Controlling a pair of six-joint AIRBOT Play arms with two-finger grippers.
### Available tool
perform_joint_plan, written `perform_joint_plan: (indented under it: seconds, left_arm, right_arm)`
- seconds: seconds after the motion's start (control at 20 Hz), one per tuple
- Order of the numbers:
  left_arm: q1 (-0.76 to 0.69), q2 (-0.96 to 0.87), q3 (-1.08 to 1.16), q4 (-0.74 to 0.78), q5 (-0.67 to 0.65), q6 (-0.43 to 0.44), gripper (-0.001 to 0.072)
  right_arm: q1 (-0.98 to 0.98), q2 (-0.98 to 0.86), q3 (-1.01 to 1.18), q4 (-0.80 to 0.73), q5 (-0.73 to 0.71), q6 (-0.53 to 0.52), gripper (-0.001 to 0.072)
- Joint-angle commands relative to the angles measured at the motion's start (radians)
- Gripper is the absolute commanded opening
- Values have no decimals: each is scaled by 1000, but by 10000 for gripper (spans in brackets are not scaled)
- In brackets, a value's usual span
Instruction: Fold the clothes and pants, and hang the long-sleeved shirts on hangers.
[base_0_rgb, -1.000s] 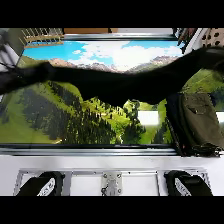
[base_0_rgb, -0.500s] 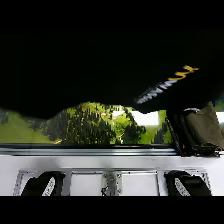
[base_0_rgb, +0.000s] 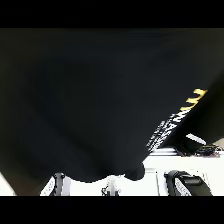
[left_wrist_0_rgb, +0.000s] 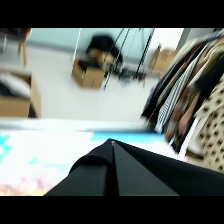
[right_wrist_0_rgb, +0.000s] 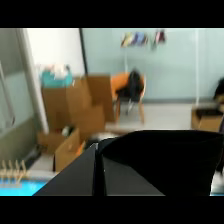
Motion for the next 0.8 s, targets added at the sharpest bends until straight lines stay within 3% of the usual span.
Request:
perform_joint_plan:
  seconds: [0.0, 0.15, 0.3, 0.35, 0.4, 0.45, 0.5, 0.6, 0.75]
  left_arm:
    - [1, -215, 0, 55, -111, 2, 7]
    - [0, -420, 1, 61, -64, 2, 7]
    - [-1, -617, 1, 59, 87, 2, 7]
    - [-1, -668, 1, 56, 119, 1, 7]
    - [-1, -715, 3, 56, 130, -3, 174]
    - [1, -747, 3, 60, 129, -5, 514]
    - [11, -773, 3, 60, 120, -23, 633]
    - [51, -793, 2, 62, 58, -47, 623]
    - [135, -787, -10, 106, -125, -45, 623]
  right_arm:
    - [3, -227, 1, 100, 71, -54, 10]
    - [42, -459, 1, 94, 3, -103, 10]
    - [83, -640, 2, 94, -172, -105, 12]
    - [87, -683, 2, 95, -217, -105, 55]
    - [87, -711, 2, 95, -243, -101, 260]
    - [84, -728, 2, 94, -257, -98, 553]
    - [76, -730, 2, 94, -256, -98, 669]
    - [48, -700, 2, 90, -220, -99, 661]
    - [-27, -597, -9, 66, 17, -110, 659]
